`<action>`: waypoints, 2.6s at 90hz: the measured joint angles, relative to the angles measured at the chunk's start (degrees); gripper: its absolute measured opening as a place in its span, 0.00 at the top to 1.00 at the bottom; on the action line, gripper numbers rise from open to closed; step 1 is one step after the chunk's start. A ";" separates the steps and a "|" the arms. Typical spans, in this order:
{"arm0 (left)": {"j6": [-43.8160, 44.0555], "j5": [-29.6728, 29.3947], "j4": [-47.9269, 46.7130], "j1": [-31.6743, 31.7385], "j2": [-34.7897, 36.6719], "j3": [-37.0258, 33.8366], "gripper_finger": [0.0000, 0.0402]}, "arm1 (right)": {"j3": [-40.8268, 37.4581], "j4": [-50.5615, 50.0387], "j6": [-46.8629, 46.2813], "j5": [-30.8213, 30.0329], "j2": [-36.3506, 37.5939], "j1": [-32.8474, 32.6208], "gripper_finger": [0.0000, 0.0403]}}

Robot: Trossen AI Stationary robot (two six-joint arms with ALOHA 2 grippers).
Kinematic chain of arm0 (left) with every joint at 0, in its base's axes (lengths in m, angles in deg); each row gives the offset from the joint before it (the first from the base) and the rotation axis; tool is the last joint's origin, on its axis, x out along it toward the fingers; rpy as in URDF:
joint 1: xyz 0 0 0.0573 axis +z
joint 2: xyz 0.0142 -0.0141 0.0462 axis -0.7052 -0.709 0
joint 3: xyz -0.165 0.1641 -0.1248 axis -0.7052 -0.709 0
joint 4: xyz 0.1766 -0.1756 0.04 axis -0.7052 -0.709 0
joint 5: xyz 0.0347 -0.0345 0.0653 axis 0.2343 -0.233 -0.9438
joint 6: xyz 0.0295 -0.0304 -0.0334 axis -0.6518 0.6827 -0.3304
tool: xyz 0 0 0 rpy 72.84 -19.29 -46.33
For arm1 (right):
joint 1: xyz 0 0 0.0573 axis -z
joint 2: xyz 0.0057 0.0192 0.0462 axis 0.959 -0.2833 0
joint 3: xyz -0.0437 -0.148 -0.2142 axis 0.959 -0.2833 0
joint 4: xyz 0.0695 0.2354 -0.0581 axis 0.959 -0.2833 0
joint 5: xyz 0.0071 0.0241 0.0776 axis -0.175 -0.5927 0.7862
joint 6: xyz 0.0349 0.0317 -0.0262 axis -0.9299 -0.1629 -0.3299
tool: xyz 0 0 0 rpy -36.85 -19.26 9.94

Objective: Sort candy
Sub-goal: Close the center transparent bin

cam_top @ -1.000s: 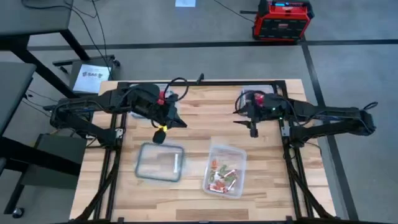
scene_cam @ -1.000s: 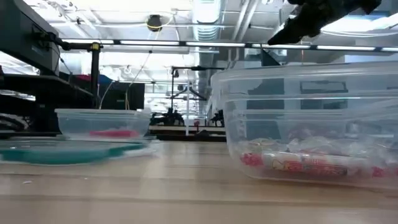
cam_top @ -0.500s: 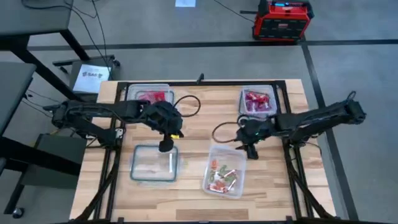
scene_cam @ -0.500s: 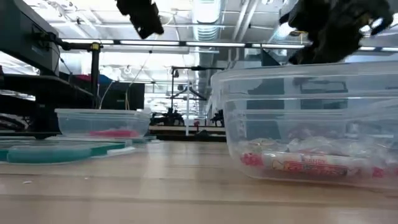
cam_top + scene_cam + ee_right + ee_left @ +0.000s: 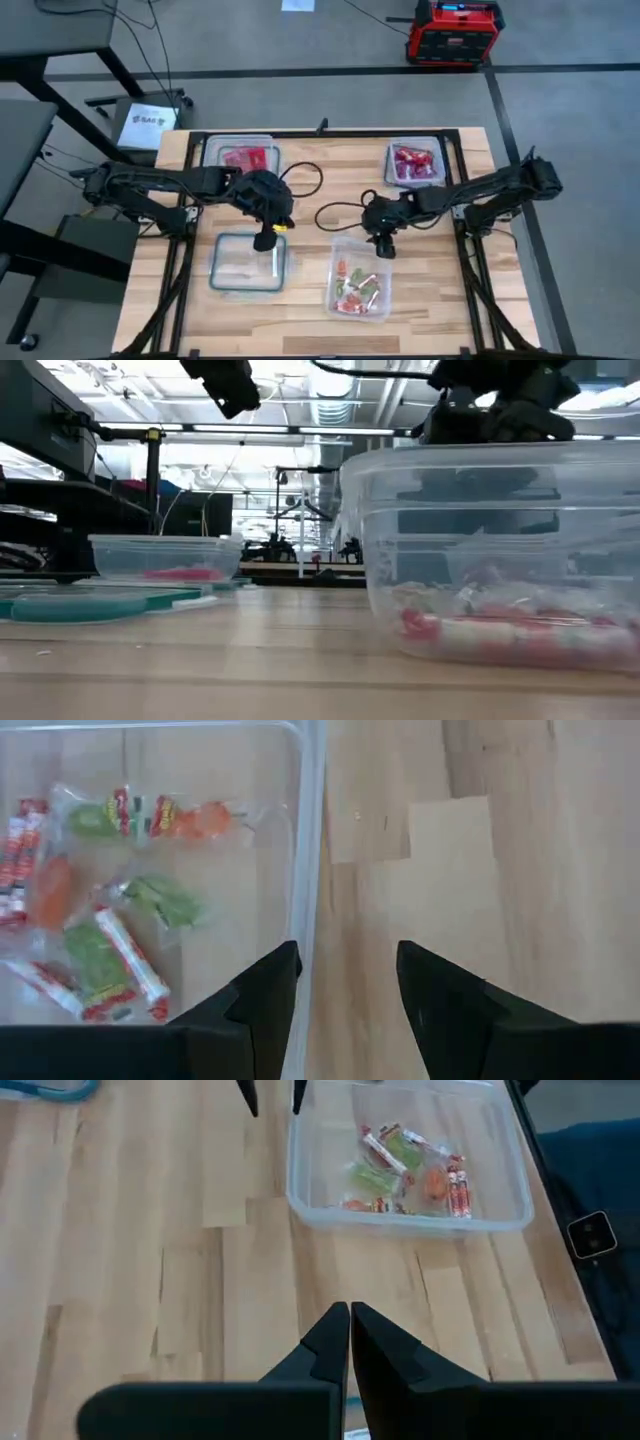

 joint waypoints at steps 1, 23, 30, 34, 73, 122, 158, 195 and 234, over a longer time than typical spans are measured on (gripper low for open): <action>0.00 0.00 0.00 -0.03 0.00 0.00 1.00 | 0.16 -0.21 -0.03 0.48 -0.03 0.03 0.62; -0.90 0.00 -0.19 -0.39 0.00 0.00 1.00 | 1.34 -0.52 -0.22 3.87 -0.91 -2.12 0.65; -0.90 -0.04 -0.48 -0.39 0.00 0.00 1.00 | 1.32 -0.44 -0.35 3.63 -3.15 -3.01 0.66; -0.90 -0.02 -0.92 -0.39 0.00 0.00 1.00 | 1.33 0.27 -0.73 3.25 -4.45 -3.35 0.66; 1.16 -0.09 -1.38 -1.35 0.00 -0.04 1.00 | 2.24 -7.33 -21.28 -0.92 -10.75 3.83 0.97; 1.58 -0.77 -1.36 -2.35 0.00 -0.04 1.00 | 2.19 -6.52 -30.79 7.87 -9.18 14.52 0.91; 4.30 -2.60 -1.43 -2.37 0.00 -0.04 1.00 | 3.08 -1.65 -16.14 9.79 -7.75 16.65 0.66; 19.88 -2.73 15.32 -9.75 -0.04 -10.41 1.00 | 4.00 -7.95 -0.45 -9.60 1.21 22.44 0.60; 45.77 -10.76 40.02 -17.04 -6.82 -28.91 1.00 | -7.91 5.47 -8.20 -10.16 -2.84 19.63 0.62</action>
